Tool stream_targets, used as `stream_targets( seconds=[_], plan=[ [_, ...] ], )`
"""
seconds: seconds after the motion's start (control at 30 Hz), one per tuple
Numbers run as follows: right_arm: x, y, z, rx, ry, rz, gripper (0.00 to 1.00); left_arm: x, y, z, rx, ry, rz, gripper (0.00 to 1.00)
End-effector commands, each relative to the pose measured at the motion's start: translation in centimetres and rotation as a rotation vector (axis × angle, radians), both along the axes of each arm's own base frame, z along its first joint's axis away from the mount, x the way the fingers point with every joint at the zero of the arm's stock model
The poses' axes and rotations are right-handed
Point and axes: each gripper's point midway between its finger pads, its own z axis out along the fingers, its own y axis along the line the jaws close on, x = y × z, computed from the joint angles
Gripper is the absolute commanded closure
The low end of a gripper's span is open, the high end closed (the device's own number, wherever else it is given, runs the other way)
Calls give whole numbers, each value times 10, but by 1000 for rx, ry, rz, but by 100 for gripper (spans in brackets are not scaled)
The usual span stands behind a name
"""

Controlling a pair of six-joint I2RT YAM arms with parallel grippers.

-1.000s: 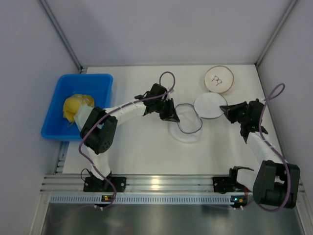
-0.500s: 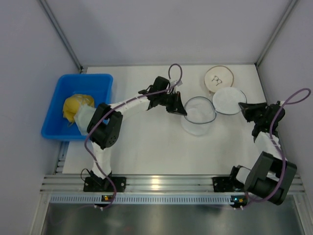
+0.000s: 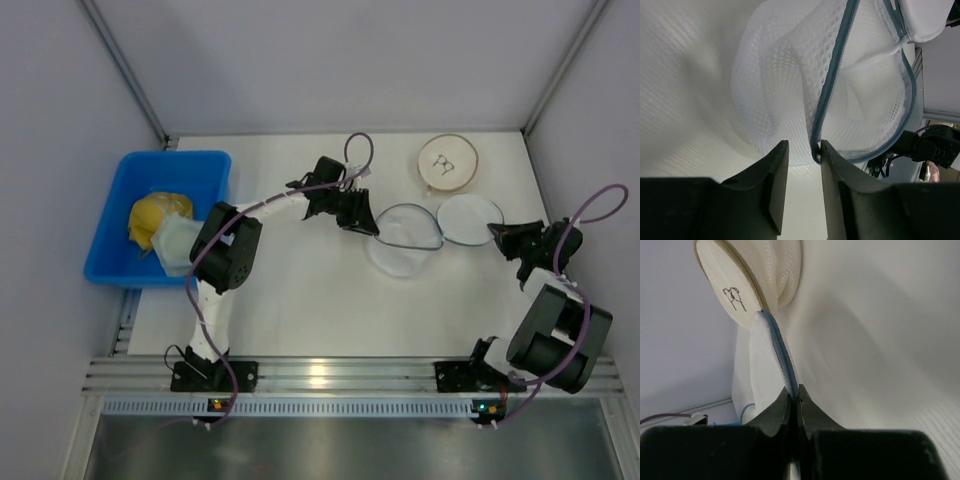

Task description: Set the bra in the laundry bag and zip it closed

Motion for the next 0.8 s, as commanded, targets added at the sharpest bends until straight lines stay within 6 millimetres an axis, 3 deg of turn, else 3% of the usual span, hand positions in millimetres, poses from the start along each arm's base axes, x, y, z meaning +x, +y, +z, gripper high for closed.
stream_targets(
  seconds=[0.0, 0.2, 0.27, 0.4, 0.43, 0.47, 0.53, 0.57, 0.63, 0.67, 0.73, 0.77],
  plan=[
    [8, -26, 31, -88, -98, -22, 100, 6, -3, 42, -58, -114, -27, 61],
    [11, -60, 53, -110, -134, -49, 100, 13, -10, 70, -106, -177, -52, 39],
    [11, -66, 55, -105, -135, -52, 100, 13, -9, 78, -112, -205, -54, 20],
    [10, -67, 42, -98, -111, -39, 99, 19, 8, 107, -94, -315, -35, 7],
    [10, -69, 38, -99, -105, -35, 95, 23, 14, 110, -78, -334, -14, 6],
    [11, -71, 32, -104, -90, -27, 89, 25, 23, 125, -77, -382, -1, 3],
    [11, -71, 23, -98, -53, -17, 75, 36, 49, 131, -27, -421, 62, 2],
    [13, -75, 22, -118, -44, -11, 67, 36, 61, 152, -27, -487, 75, 2],
    [13, -80, 20, -128, -17, -11, 59, 44, 91, 158, 19, -526, 138, 2],
    [13, -83, 20, -136, -2, -11, 48, 47, 103, 164, 46, -561, 171, 2],
    [11, -87, 21, -129, 11, -17, 39, 46, 137, 185, 57, -608, 237, 2],
    [9, -88, 21, -141, 20, -7, 27, 46, 149, 191, 72, -622, 275, 2]
  ],
)
